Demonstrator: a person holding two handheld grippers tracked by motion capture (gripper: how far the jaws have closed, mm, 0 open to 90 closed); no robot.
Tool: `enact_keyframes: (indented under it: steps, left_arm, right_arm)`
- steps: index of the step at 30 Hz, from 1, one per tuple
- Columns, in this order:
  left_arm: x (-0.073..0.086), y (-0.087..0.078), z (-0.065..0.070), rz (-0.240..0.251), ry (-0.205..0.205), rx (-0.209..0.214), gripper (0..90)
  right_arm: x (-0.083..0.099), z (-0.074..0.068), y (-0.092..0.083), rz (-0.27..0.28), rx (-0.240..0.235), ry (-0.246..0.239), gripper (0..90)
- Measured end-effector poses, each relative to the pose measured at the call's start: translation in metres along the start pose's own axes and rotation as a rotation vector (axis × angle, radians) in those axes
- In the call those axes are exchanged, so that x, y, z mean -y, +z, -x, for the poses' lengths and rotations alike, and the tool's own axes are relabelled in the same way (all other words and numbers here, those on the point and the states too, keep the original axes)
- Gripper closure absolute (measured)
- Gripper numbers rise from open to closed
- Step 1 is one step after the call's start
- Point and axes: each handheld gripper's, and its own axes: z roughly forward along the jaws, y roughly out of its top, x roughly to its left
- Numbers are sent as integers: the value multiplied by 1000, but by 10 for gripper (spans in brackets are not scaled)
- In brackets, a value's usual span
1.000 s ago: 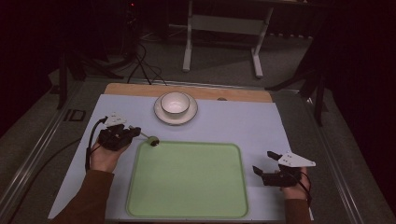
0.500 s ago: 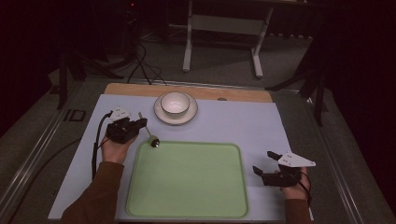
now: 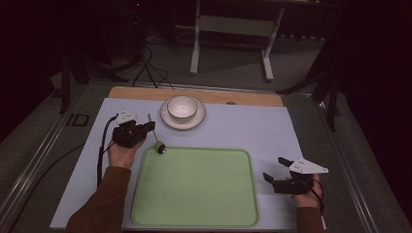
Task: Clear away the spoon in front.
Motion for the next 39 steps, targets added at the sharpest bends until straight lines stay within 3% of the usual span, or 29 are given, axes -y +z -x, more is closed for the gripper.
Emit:
enact_keyframes:
  steps: [10, 18, 39]
  left_arm:
    - [-2, -14, 3, -21, 7, 15, 888]
    - [2, -24, 10, -50, 17, 53, 888]
    - [22, -48, 15, -109, -38, 110, 888]
  right_arm:
    - [0, 0, 0, -2, 1, 0, 142]
    - [0, 0, 0, -1, 1, -1, 142]
    - [0, 0, -1, 1, 3, -1, 143]
